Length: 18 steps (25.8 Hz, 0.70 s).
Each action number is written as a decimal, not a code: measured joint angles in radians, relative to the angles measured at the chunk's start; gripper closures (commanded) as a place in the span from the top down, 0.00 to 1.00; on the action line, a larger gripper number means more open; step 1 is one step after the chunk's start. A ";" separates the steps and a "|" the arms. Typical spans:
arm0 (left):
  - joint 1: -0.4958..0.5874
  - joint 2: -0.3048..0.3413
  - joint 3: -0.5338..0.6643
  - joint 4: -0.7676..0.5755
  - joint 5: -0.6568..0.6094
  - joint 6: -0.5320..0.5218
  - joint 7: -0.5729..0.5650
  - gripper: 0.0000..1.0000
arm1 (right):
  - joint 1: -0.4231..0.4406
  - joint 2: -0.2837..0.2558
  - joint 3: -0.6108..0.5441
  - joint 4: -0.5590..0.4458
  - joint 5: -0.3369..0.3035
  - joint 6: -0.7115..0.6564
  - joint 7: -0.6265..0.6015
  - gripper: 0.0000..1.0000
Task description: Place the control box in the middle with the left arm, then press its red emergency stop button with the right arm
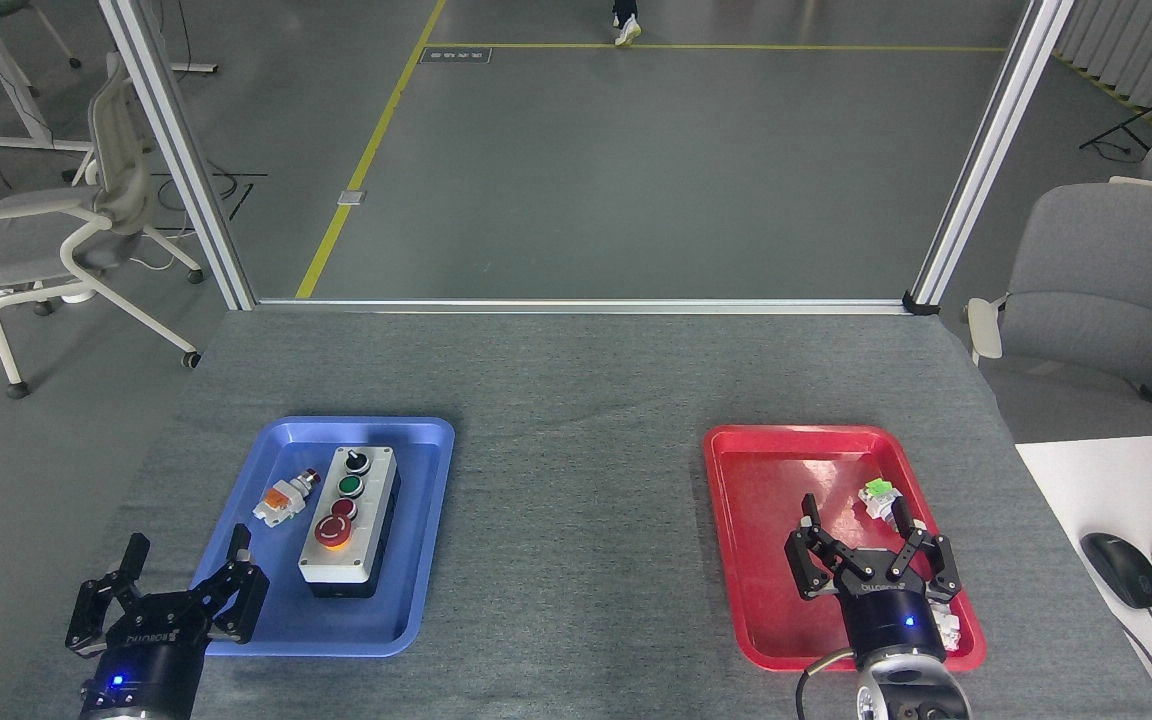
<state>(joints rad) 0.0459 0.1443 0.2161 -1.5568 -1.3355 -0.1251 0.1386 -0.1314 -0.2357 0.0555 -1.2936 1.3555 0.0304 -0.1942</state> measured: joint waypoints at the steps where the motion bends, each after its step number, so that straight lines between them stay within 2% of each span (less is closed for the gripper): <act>1: -0.001 -0.001 -0.003 -0.001 -0.001 0.000 0.000 1.00 | 0.019 0.001 0.019 -0.037 0.000 0.030 -0.001 0.98; 4: 0.000 -0.001 -0.008 -0.004 -0.004 0.001 0.000 1.00 | 0.079 0.004 0.045 -0.129 0.001 0.085 -0.004 0.98; 7: 0.005 -0.003 -0.010 -0.019 -0.004 -0.001 0.001 1.00 | 0.109 0.009 0.052 -0.171 0.001 0.101 -0.005 0.99; 13: 0.034 -0.046 -0.011 -0.077 0.020 -0.023 -0.001 1.00 | 0.117 0.037 0.048 -0.192 0.000 0.104 -0.011 0.99; 18: 0.067 -0.077 -0.011 -0.112 0.018 -0.040 0.011 0.99 | 0.108 0.032 0.026 -0.180 -0.006 0.063 -0.003 0.99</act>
<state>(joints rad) 0.1125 0.0678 0.2048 -1.6691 -1.3177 -0.1646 0.1500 -0.0234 -0.2035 0.0819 -1.4737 1.3495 0.0937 -0.1969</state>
